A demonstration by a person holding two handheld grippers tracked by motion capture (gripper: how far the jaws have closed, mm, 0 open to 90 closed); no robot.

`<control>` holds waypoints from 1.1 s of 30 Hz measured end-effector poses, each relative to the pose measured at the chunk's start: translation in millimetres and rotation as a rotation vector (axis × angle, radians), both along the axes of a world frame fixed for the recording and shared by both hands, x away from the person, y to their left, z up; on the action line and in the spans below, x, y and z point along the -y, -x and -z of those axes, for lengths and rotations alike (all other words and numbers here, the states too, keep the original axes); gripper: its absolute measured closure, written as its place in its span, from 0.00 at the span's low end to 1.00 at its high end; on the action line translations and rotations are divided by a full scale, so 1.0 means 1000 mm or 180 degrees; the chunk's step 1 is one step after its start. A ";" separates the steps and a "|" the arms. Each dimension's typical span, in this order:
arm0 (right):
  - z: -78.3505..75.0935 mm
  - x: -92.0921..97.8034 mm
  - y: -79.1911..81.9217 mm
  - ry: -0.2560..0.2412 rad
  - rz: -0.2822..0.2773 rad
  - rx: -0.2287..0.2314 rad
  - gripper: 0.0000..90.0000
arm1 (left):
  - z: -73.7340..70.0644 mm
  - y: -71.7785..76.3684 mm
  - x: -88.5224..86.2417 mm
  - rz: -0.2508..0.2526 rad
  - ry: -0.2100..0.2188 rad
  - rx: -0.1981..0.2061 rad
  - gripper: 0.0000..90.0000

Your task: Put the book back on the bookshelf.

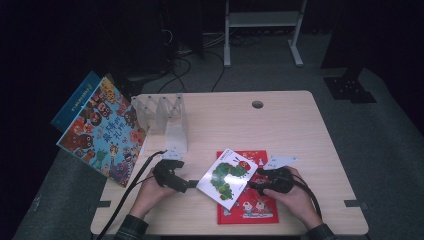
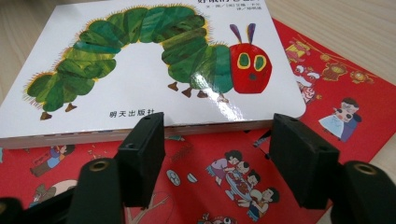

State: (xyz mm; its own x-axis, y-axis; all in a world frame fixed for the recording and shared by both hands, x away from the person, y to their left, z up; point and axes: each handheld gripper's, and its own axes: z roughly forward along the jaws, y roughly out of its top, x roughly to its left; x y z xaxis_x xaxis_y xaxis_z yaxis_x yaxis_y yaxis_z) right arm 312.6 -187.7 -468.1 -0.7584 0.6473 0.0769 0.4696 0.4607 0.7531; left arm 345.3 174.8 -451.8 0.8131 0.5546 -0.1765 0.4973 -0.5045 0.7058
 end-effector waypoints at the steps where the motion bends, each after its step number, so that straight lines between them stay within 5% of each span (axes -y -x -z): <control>1: 0.000 0.000 0.000 0.0004 -0.0003 -0.0007 0.37 | 0.000 0.000 0.003 0.0011 -0.0013 -0.0004 0.00; 15: 0.002 -0.001 0.001 0.0055 -0.0100 -0.0020 0.32 | 0.014 -0.004 0.042 0.0277 -0.0113 -0.0264 0.00; 24: 0.003 -0.003 0.007 0.0117 -0.0142 -0.0017 0.30 | 0.018 -0.003 0.053 0.0368 -0.0035 -0.0403 0.00; 33: 0.005 -0.010 0.010 0.0225 -0.0156 0.0108 0.25 | 0.018 -0.002 0.062 0.0437 -0.0051 -0.0410 0.00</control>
